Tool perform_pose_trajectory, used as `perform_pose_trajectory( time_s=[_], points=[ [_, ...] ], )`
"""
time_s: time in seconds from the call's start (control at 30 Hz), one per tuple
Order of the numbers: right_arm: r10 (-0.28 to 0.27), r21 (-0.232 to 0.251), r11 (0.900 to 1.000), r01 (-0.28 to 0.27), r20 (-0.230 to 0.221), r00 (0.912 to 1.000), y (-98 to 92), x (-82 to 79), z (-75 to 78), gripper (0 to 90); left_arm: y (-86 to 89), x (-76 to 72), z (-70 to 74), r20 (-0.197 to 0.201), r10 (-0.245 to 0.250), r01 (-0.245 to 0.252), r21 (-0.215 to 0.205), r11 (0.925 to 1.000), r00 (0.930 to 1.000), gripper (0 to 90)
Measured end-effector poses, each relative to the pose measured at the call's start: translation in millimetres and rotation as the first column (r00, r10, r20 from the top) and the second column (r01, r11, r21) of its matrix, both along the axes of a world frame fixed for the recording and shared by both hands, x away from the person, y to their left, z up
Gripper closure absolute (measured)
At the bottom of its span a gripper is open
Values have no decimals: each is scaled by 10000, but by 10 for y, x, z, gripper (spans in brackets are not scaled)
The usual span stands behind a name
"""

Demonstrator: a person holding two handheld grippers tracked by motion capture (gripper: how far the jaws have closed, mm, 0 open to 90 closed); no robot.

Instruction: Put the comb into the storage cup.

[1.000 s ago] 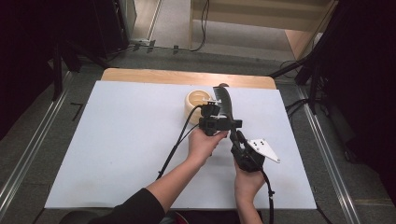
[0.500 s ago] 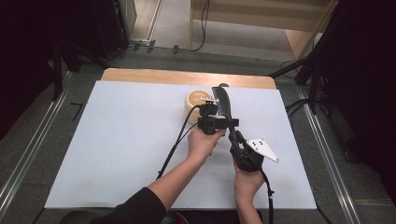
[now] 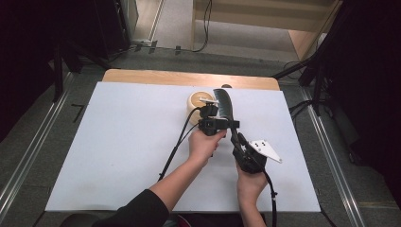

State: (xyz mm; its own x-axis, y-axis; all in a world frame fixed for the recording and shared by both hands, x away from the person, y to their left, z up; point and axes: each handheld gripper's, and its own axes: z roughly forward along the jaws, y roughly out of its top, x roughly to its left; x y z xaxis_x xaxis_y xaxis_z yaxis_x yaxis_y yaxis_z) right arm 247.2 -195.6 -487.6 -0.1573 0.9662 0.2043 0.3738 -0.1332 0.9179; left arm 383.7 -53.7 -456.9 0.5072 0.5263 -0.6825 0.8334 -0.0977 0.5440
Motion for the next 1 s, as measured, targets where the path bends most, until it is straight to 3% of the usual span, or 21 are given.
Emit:
perform_pose_trajectory(
  time_s=[0.63,1.0],
  points=[
    [359,-89,9993,-361,-181,9992,-5,29,-16,674,26,1,23,-234,-27,13,-560,9984,9997,703],
    [601,-136,9981,-603,-142,9981,-19,25,16,609,42,7,35,-123,-26,19,-522,9986,9999,725]
  ],
)
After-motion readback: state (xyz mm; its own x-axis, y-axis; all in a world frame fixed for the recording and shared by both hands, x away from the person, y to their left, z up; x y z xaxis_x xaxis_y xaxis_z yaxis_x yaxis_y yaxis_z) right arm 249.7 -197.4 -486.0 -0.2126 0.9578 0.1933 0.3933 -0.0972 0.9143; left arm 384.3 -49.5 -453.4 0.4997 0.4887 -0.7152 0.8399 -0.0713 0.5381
